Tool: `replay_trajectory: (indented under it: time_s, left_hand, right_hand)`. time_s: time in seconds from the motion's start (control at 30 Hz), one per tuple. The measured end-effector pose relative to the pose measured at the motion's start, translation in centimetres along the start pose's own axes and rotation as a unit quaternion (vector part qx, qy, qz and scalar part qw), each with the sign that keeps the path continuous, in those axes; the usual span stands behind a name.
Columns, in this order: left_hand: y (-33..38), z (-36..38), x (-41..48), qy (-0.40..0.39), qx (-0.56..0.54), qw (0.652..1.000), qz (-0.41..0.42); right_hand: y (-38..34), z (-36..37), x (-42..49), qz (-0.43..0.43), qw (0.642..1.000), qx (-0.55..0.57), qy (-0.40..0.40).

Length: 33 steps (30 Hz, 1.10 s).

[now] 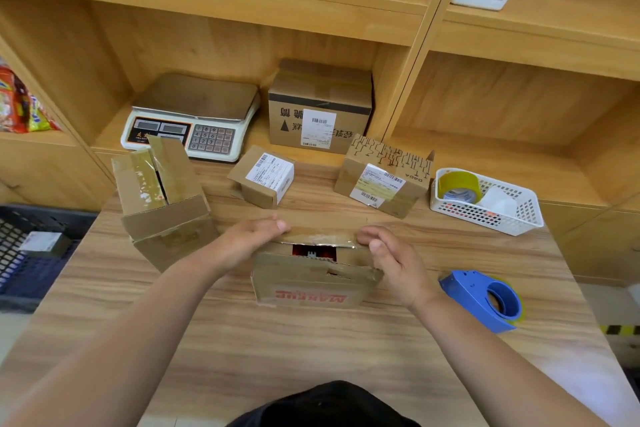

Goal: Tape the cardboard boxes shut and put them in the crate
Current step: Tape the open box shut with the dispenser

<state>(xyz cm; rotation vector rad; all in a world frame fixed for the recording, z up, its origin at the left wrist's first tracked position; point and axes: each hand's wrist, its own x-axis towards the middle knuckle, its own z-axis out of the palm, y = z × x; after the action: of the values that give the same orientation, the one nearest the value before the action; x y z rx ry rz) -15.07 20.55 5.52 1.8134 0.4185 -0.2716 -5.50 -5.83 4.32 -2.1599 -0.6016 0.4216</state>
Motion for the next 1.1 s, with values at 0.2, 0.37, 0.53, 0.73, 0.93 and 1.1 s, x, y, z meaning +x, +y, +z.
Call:
replay_trajectory:
  time_s: [0.2, 0.37, 0.53, 0.73, 0.93, 1.1]
  left_hand:
    - [-0.4, 0.1, -0.1, -0.012, 0.01, 1.0, 0.007]
    - [-1.3, 0.5, 1.3, 0.046, 0.039, 0.998, 0.026]
    - [-1.9, 0.7, 1.6, 0.073, 0.058, 0.995, 0.045]
    - [-3.4, 2.2, 1.4, 0.142, 0.091, 0.982, 0.088]
    - [-4.2, 2.9, 1.4, 0.163, 0.099, 0.972, 0.135]
    - [-4.6, 3.3, 1.5, 0.202, 0.178, 0.947, 0.177]
  right_hand:
    - [0.2, 0.1, 0.1, -0.04, 0.991, -0.124, 0.001]
    - [0.1, 0.6, 1.1, -0.059, 0.988, -0.136, 0.05]
    - [0.5, 1.4, 1.8, -0.071, 0.982, -0.156, 0.074]
    - [1.0, 1.9, 2.1, -0.103, 0.97, -0.204, 0.077]
    - [1.6, 2.5, 2.3, -0.11, 0.968, -0.212, 0.078]
    - [1.7, 2.5, 2.8, -0.111, 0.969, -0.214, 0.049]
